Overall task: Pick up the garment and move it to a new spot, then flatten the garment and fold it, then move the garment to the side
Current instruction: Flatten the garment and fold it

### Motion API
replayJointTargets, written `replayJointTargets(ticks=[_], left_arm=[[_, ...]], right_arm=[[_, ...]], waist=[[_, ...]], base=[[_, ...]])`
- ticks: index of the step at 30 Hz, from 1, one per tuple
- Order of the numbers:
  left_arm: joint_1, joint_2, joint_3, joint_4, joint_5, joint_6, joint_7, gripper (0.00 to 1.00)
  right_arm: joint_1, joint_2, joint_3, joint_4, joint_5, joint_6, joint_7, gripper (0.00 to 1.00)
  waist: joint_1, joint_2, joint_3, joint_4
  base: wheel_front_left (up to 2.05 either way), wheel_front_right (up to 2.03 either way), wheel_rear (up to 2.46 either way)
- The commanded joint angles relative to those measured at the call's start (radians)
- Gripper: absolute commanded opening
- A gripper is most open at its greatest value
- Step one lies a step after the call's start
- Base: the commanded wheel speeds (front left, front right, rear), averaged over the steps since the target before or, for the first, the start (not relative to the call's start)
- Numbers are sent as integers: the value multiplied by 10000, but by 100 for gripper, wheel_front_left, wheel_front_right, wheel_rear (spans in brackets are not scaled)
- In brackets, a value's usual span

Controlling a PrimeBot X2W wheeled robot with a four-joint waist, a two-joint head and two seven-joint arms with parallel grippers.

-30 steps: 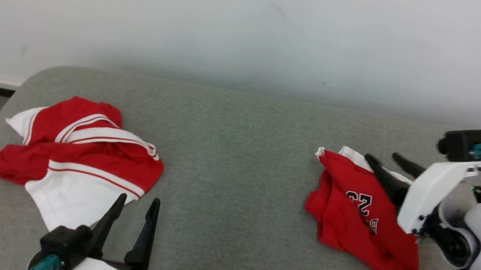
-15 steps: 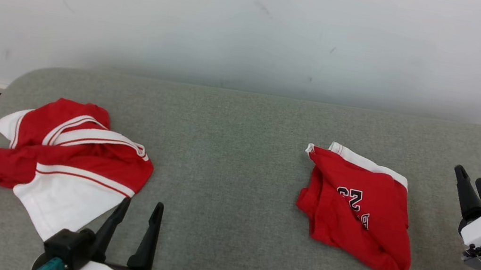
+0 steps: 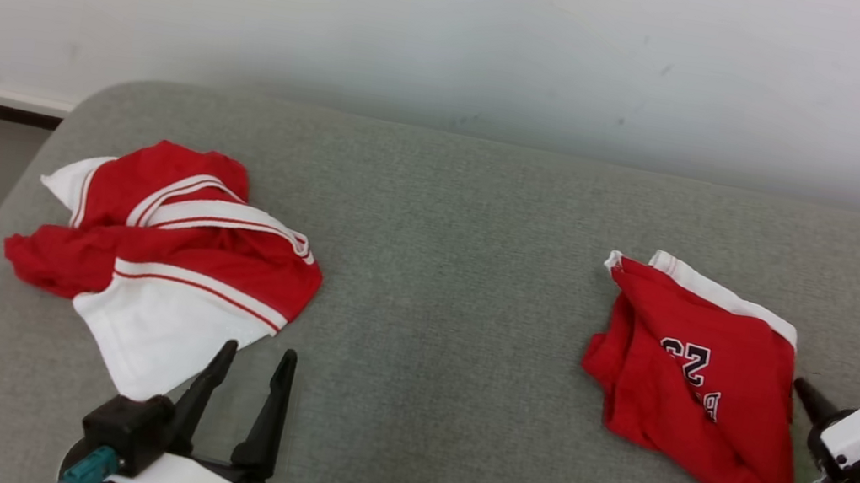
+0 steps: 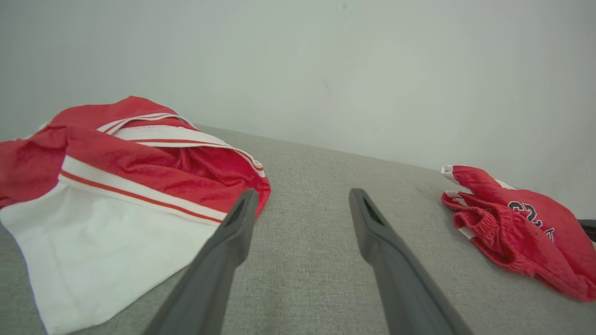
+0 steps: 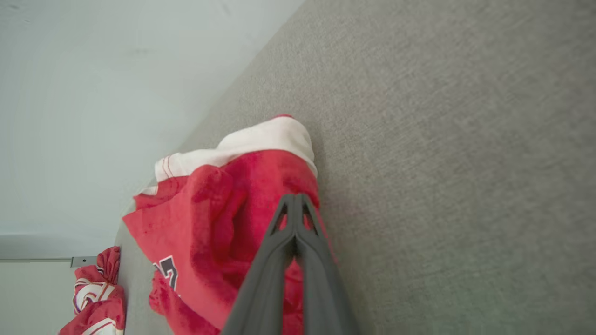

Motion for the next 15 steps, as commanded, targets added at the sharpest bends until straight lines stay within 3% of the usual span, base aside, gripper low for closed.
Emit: replayJointTargets(ticks=[1, 8, 15], left_arm=[[-97, 38, 57, 37, -46, -19, -4, 100], [-141, 35, 143, 107, -112, -32, -4, 100], [71, 32, 274, 172, -83, -29, -4, 100]], right_arm=[[-37, 228, 72, 368, 221, 2, 464, 0], [-70, 579, 146, 345, 376, 2, 1750, 0], [477, 609, 377, -1310, -169, 2, 1777, 0]], waist=[[0, -1, 73, 162], [0, -1, 59, 411], [0, -1, -196, 306]], base=[[0, 0, 0], [0, 0, 0], [0, 0, 0]])
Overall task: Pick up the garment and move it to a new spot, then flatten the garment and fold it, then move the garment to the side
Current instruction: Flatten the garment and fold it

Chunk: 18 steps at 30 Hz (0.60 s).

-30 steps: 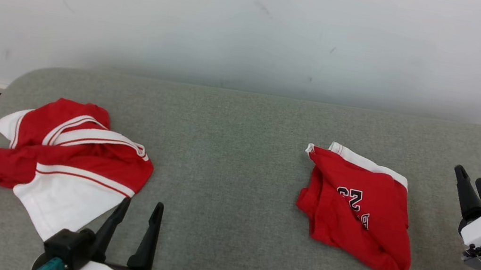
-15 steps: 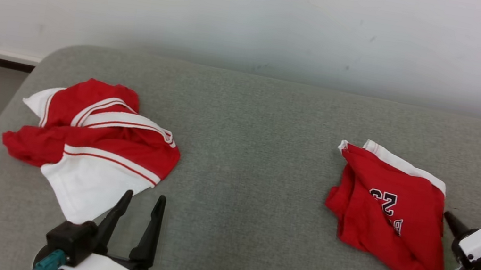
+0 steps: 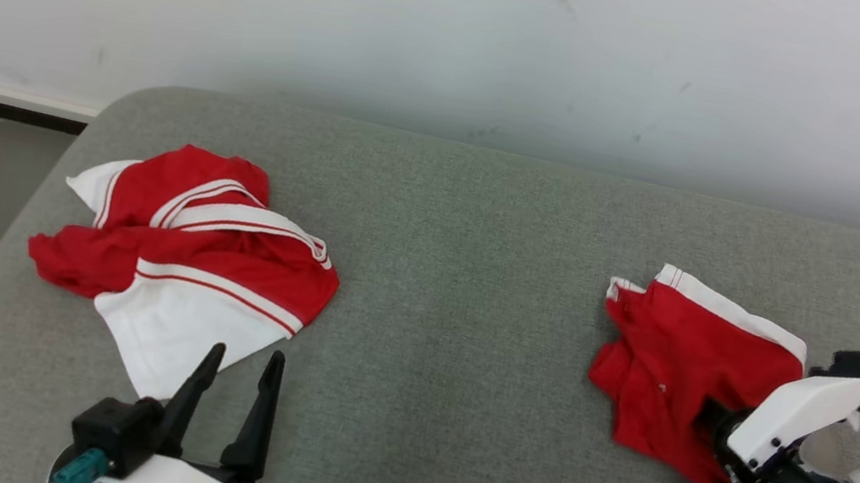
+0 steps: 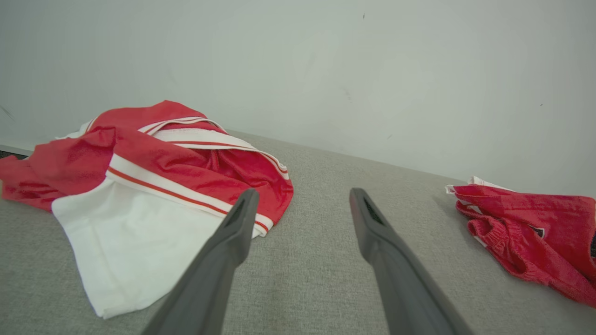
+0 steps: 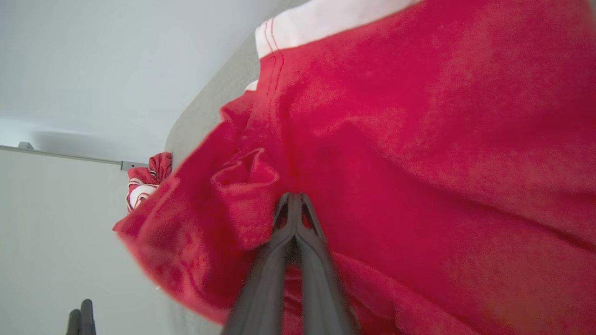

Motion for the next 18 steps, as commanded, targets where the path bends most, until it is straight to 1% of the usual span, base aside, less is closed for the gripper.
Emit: replayJointTargets(ticks=[1, 7, 11, 18], left_arm=[[101, 30, 41, 20, -36, -15, -4, 100], [217, 30, 36, 36, -62, -13, -4, 100], [227, 31, 78, -15, -22, 2, -4, 100], [370, 30, 174, -197, 59, 44, -4, 100]], right_arm=[[327, 11, 95, -321, -132, 4, 74, 0], [956, 7, 687, -2161, -677, 2, 617, 0], [1217, -60, 640, -3208, -948, 4, 231, 0], [1528, -620, 247, -4719, -1617, 2, -986, 0]], waist=[[0, 0, -86, -90], [0, 0, -284, -401], [0, 0, -397, -621], [0, 0, -659, -1089]], base=[[0, 0, 0], [0, 0, 0], [0, 0, 0], [0, 0, 0]])
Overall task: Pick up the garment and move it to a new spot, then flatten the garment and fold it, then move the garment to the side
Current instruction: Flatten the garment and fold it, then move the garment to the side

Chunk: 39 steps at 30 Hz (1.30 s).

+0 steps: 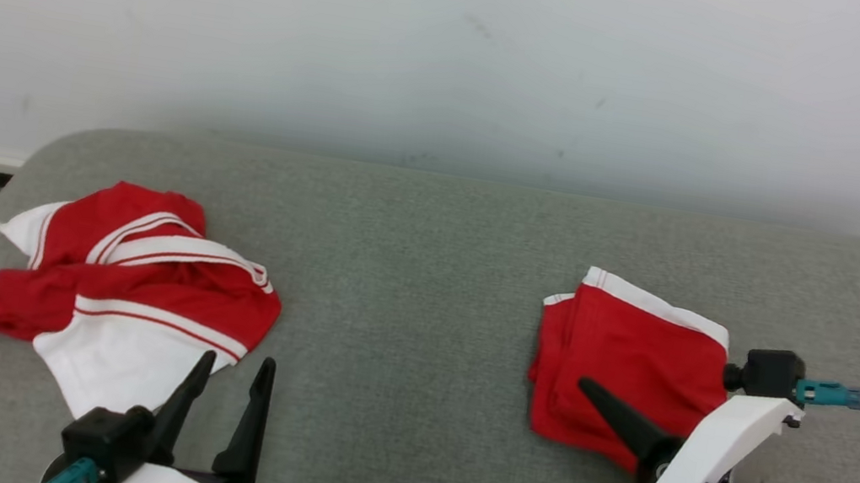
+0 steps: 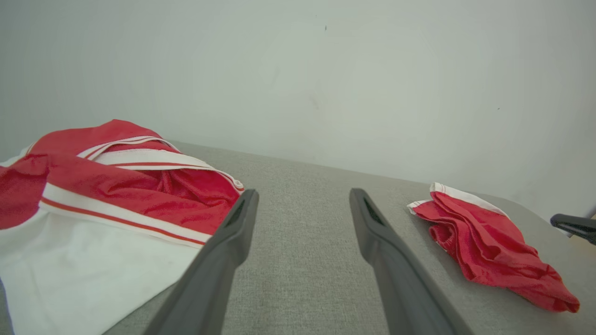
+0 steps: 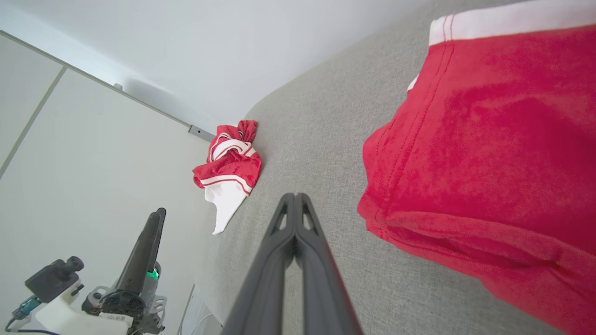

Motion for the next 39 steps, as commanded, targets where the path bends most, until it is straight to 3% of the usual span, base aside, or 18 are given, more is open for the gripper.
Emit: replayJointTargets(ticks=[1, 2, 3, 11, 15, 19, 28, 34, 39], left_arm=[[127, 34, 52, -67, 52, 18, -4, 100], [137, 34, 83, -90, 70, 24, -4, 100], [154, 32, 107, -119, 89, 33, -4, 100], [186, 32, 301, -279, 138, 63, -4, 100], [193, 32, 302, -286, 114, 43, -4, 100], [193, 35, 284, -337, 68, 36, -4, 100], [0, 32, 230, -390, 40, 14, -4, 100], [-145, 33, 133, -370, 45, 0, -4, 100], [-328, 33, 72, -326, 58, -14, -4, 100]], right_arm=[[151, -195, -87, -204, -267, 2, -271, 26], [154, -303, -138, -400, -400, 4, -471, 71], [197, -386, -189, -551, -506, 2, -662, 100], [205, -1196, -518, -885, -2320, 2, -2726, 100], [304, -1246, -779, -87, -3402, 2, -3919, 100], [345, -923, -1167, 932, -4077, 2, -4393, 100], [69, -45, -2045, 3292, -5579, 2, -4640, 100], [-249, 539, -2358, 4224, -5403, 2, -4169, 100], [-833, 950, -2477, 5260, -5121, 2, -3174, 100]], waist=[[0, 0, -114, -189], [0, 0, -146, -265], [0, 0, -179, -342], [0, 0, -197, -802], [0, 0, -131, -973], [0, 0, -33, -1060], [0, 0, 166, -976], [0, 0, 393, -640], [0, 0, 715, -241]], base=[[0, 0, 0], [0, 0, 0], [0, 0, 0], [0, 0, 0], [0, 0, 0], [0, 0, 0], [0, 0, 0], [0, 0, 0], [0, 0, 0]])
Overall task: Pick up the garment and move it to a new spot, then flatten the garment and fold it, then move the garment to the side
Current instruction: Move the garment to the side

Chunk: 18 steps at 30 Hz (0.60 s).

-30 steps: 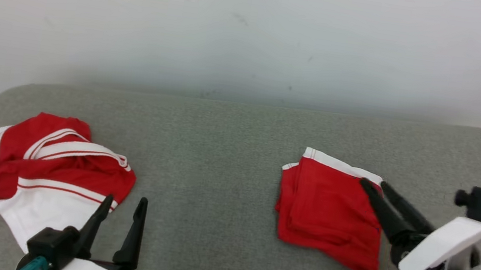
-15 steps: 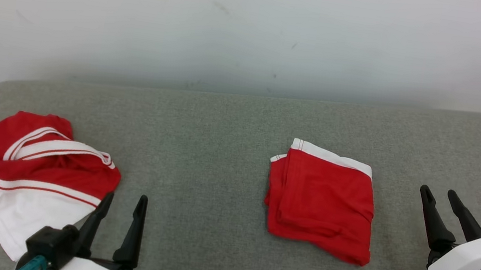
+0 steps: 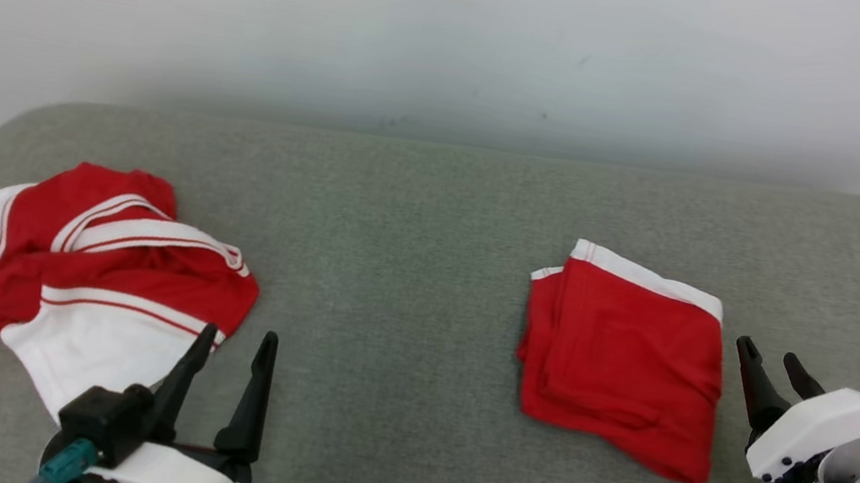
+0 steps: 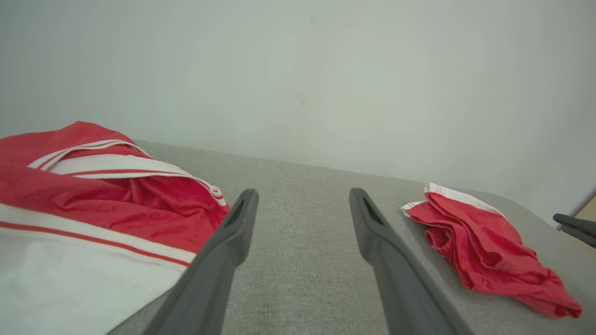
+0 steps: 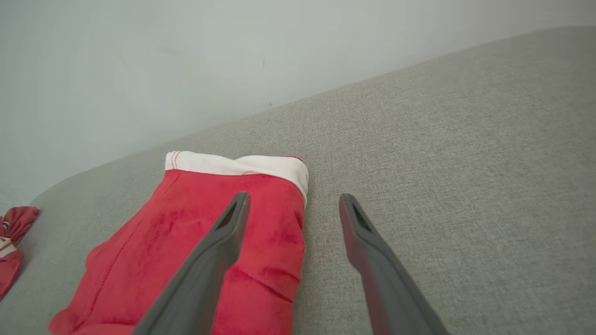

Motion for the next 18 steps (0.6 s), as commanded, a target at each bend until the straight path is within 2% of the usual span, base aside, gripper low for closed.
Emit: replayJointTargets(ticks=[1, 9, 12, 17, 18], left_arm=[[-131, 35, 5, 30, 18, -39, -4, 100], [-357, 36, -67, 115, -61, -43, -4, 100], [-431, 33, -80, 117, -98, -50, -4, 100], [-436, 35, -70, 145, -159, -57, -4, 100], [-434, 35, -62, 142, -166, -58, -4, 100]], right_arm=[[-291, 74, -22, 358, 137, 2, 302, 100], [-990, 383, 66, 2120, 149, 2, 1635, 100], [-991, 515, 138, 2451, 278, 2, 2399, 100], [-652, 772, 319, 2337, 570, 5, 3602, 99], [-614, 778, 316, 2287, 623, 9, 3697, 68]], waist=[[-1, -1, 231, 272], [-1, -1, 685, 892], [-1, -1, 782, 1029], [-1, -1, 860, 1099], [-1, -1, 865, 1096]], base=[[0, 0, 0], [0, 0, 0], [0, 0, 0], [0, 0, 0], [0, 0, 0]])
